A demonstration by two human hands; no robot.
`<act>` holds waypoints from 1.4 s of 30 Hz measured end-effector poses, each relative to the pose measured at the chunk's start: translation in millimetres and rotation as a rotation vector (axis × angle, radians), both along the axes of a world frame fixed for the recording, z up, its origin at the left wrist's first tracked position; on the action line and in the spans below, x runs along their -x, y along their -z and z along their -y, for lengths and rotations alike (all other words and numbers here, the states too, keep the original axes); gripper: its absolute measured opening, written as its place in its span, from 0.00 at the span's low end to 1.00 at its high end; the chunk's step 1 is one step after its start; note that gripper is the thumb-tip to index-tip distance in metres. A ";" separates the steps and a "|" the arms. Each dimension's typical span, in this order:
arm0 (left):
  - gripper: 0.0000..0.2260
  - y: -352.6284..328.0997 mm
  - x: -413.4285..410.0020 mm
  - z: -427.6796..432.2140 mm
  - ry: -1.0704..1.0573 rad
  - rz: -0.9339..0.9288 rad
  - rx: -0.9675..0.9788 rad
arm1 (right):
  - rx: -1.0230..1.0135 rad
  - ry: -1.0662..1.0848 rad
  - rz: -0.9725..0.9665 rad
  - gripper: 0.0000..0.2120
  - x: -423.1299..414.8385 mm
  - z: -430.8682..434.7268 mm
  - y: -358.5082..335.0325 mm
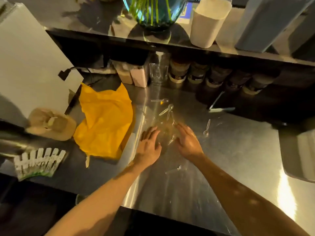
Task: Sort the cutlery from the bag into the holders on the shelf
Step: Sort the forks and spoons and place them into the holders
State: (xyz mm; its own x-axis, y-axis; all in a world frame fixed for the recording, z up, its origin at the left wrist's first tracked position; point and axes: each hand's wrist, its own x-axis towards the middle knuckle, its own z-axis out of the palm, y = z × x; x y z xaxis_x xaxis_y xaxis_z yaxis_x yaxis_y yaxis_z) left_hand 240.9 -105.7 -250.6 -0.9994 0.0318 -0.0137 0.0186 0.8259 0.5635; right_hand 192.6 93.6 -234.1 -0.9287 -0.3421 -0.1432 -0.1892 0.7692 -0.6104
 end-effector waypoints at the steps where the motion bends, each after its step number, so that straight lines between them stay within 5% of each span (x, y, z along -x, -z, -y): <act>1: 0.25 7.0 7.7 7.0 -0.004 0.005 0.008 | -0.018 -0.014 -0.003 0.29 7.3 6.4 5.2; 18: 0.30 97.0 157.7 68.6 0.085 0.019 0.133 | -0.340 -0.145 0.010 0.35 153.2 96.6 83.0; 36: 0.26 99.0 64.2 -5.1 0.144 -0.016 -0.011 | -0.211 -0.183 -0.134 0.26 27.2 34.4 97.9; 42: 0.25 99.0 46.0 -43.4 0.165 -0.039 -0.109 | -0.277 0.152 -0.116 0.34 28.7 -45.7 94.5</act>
State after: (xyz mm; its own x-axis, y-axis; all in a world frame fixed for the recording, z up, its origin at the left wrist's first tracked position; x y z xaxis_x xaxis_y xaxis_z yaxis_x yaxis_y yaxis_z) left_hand 194.9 -62.3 -349.6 -0.9802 0.1944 0.0371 0.1720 0.7443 0.6453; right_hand 163.9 139.3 -328.6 -0.9817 -0.1609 -0.1015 -0.1153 0.9276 -0.3553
